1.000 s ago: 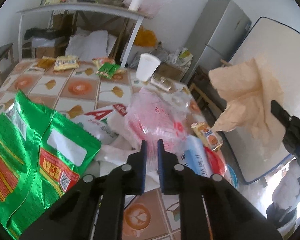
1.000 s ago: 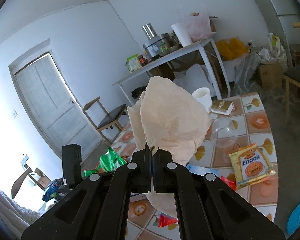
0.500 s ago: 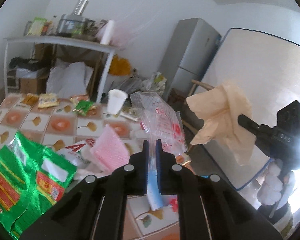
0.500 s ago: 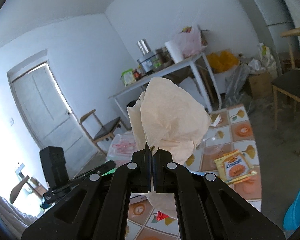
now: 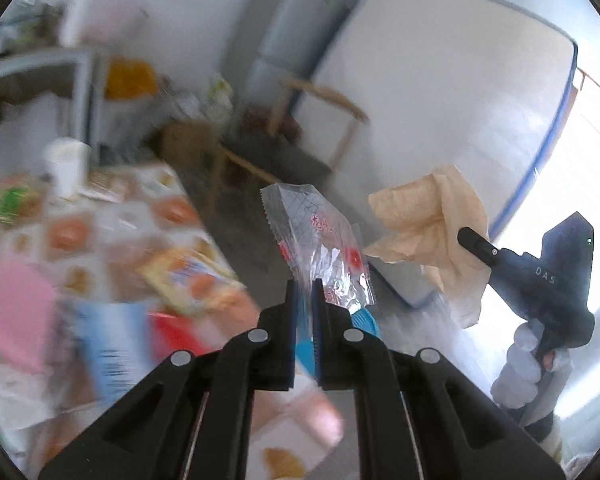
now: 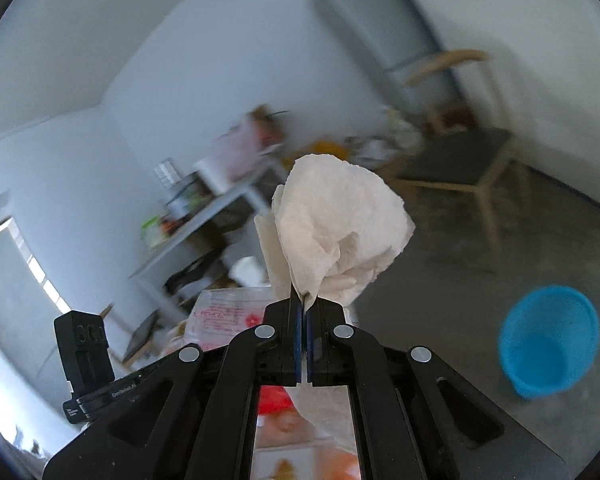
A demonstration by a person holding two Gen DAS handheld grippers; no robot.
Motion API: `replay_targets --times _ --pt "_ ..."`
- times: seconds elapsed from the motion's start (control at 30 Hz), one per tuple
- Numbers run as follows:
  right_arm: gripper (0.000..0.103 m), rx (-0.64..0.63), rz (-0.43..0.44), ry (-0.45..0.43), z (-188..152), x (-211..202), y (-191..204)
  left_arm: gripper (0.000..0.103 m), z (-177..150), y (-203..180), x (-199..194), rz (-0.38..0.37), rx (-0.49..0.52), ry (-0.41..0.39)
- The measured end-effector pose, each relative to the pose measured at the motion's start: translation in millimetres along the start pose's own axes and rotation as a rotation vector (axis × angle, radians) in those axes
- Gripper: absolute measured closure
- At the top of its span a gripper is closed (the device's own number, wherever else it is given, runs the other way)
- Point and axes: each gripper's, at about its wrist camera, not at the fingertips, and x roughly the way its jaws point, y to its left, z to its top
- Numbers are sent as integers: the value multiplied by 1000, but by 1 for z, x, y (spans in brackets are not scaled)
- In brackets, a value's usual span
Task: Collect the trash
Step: 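Carry the paper towel to the blue wastebasket and open the right gripper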
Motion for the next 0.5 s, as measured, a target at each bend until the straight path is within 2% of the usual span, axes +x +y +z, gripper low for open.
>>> replay_targets --times 0.23,0.4,0.5 --pt "103 195 -168 43 -3 15 -110 96 -6 -57 132 -17 29 231" --pt "103 326 -220 104 -9 45 -180 96 -19 -84 220 -3 45 349" --pt "103 380 -245 133 -7 66 -209 96 -26 -94 265 12 48 405"
